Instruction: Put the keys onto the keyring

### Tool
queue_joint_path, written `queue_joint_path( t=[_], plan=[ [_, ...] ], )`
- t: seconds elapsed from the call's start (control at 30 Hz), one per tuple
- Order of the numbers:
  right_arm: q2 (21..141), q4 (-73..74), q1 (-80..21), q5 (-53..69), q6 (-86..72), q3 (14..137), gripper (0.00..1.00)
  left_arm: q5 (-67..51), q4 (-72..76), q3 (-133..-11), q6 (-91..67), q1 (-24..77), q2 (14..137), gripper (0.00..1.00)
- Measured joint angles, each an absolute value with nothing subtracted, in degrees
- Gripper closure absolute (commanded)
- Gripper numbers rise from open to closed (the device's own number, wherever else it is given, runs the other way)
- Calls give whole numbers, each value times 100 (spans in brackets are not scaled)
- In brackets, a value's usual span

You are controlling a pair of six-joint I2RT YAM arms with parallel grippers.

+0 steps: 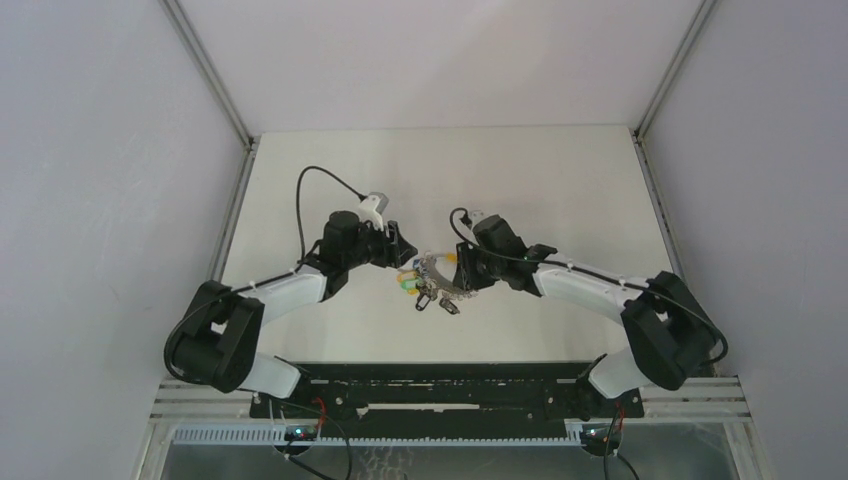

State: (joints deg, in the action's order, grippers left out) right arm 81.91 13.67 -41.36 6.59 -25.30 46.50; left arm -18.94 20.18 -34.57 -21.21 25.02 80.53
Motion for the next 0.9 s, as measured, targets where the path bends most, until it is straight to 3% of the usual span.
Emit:
queue_joint_path(
  t=[0.4, 0.9],
  plan=[
    [9417, 1076, -3859, 1441, -2790, 5286, 82, -2171, 1564, -4499, -1695, 2502, 9164, 45],
    [9771, 1186, -3833, 1444, -2808, 5494, 81, -2220, 1441, -4547, -1634, 2502, 9520, 45]
  ],
)
